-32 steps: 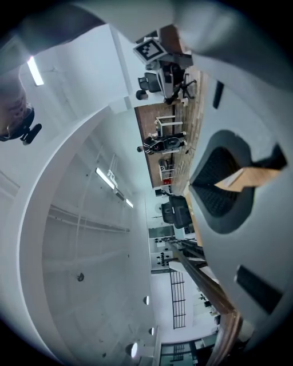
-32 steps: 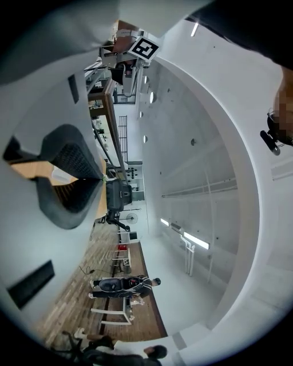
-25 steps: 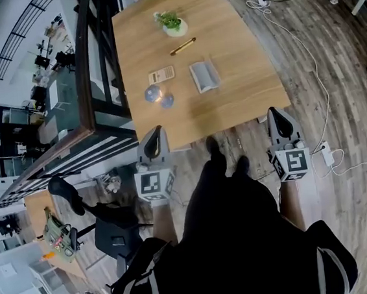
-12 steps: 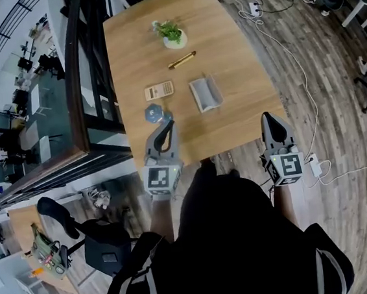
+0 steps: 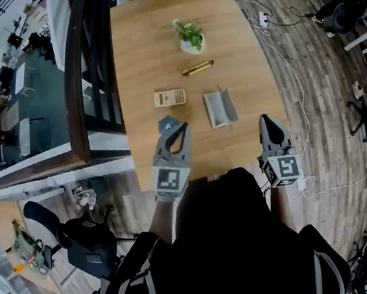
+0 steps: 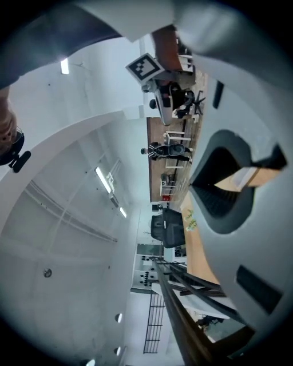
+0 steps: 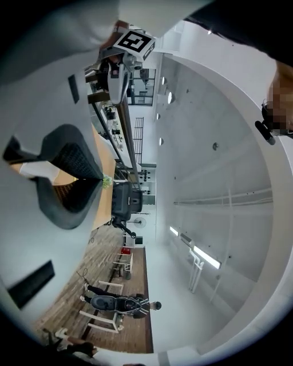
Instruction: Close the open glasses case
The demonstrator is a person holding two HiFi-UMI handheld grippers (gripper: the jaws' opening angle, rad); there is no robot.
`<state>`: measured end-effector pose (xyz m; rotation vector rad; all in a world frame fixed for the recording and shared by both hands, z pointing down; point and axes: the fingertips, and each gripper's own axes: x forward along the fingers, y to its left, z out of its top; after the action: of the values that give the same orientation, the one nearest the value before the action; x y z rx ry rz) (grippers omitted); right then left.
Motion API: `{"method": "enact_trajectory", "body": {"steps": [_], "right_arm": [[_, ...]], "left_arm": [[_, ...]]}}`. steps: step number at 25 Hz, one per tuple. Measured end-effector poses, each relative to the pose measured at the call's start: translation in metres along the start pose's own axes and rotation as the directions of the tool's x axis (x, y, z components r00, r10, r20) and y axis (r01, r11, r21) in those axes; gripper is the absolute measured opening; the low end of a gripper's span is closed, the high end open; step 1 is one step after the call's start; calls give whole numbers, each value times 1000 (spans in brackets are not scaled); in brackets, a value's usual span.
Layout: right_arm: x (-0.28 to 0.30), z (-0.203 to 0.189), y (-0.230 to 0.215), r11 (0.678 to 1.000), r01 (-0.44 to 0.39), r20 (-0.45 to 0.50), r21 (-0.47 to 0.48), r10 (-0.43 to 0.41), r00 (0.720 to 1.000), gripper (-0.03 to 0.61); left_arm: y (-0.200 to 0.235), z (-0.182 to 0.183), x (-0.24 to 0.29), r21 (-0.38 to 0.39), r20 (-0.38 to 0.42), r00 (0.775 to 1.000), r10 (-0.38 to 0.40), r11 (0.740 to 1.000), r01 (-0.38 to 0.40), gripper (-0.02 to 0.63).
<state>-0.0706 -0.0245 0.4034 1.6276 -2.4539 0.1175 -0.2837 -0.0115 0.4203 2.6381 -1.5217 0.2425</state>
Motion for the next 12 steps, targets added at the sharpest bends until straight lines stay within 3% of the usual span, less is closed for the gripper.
{"method": "enact_trajectory", "body": {"steps": [4,12], "right_arm": [[29,3,10,998,-60,-28,-11,60,998,14],[66,-20,-9,992,-125,-74,29,127,989,14]], "left_arm": [[12,-5,8,-44,-12,1000,17,999,-17,-2],[13,-4,25,-44,-61,994,85,995,-88,-2]]}}
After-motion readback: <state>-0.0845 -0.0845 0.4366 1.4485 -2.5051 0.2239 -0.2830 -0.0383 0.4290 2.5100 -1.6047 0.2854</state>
